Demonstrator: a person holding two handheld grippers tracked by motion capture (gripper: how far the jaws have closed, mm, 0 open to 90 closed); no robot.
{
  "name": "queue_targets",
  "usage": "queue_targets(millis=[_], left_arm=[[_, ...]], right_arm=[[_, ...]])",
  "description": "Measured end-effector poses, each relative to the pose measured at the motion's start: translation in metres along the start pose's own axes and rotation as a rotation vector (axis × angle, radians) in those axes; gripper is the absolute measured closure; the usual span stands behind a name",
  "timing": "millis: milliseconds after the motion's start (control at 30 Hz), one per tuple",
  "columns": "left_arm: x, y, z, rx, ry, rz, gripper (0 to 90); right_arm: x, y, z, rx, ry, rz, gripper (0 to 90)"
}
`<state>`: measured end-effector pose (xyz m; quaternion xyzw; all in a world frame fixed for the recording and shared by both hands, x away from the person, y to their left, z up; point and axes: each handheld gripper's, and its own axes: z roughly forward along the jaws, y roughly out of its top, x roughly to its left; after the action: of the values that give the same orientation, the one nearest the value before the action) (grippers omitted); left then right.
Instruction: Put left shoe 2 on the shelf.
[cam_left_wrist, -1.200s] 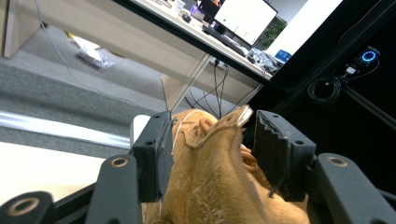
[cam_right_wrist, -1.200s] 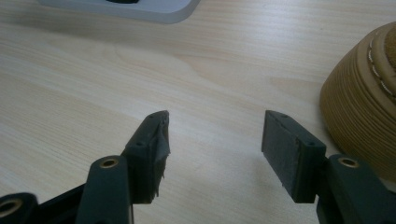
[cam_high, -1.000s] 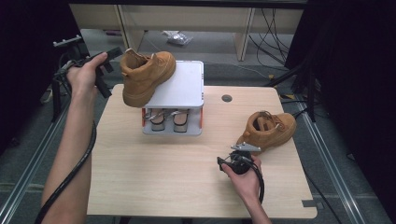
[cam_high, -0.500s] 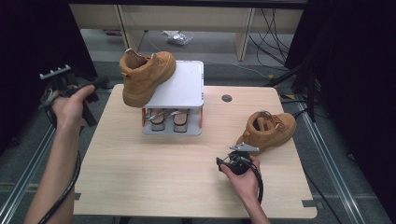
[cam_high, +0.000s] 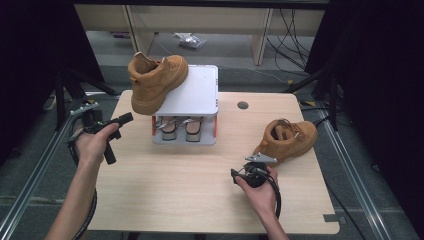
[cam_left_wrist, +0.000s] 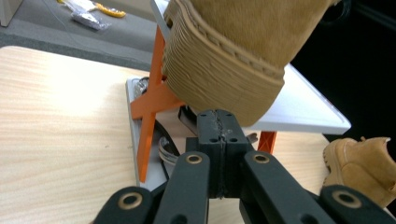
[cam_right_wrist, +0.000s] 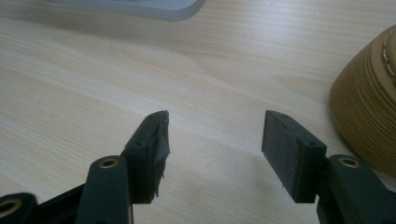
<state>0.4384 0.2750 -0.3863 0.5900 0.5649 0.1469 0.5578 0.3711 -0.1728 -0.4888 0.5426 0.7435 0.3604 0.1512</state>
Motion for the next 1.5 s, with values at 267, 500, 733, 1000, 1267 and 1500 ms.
queue_targets(millis=[267,500,733,1000,1267,1500], left_arm=[[-0.006,0.0,0.009,0.008,-0.012,0.003,89.9],[-0.01,-0.001,0.017,0.023,-0.033,-0.006,89.8],[-0.011,-0.001,0.017,0.016,-0.027,-0.004,89.9],[-0.013,-0.001,0.019,0.02,-0.033,-0.012,89.9],[-0.021,-0.001,0.027,0.04,-0.05,-0.004,89.9],[-0.028,-0.002,0.036,0.055,-0.058,0.0,89.9]], right_arm=[[0.0,0.0,0.001,-0.003,0.002,-0.015,42.3],[0.001,0.0,0.0,0.0,0.003,-0.004,42.3],[0.001,0.0,0.001,0.001,0.003,-0.001,42.3],[0.003,-0.001,0.003,0.004,0.004,0.005,42.3],[0.002,-0.001,0.001,0.005,-0.005,0.002,42.3],[0.0,-0.001,0.002,-0.003,0.004,-0.008,42.3]])
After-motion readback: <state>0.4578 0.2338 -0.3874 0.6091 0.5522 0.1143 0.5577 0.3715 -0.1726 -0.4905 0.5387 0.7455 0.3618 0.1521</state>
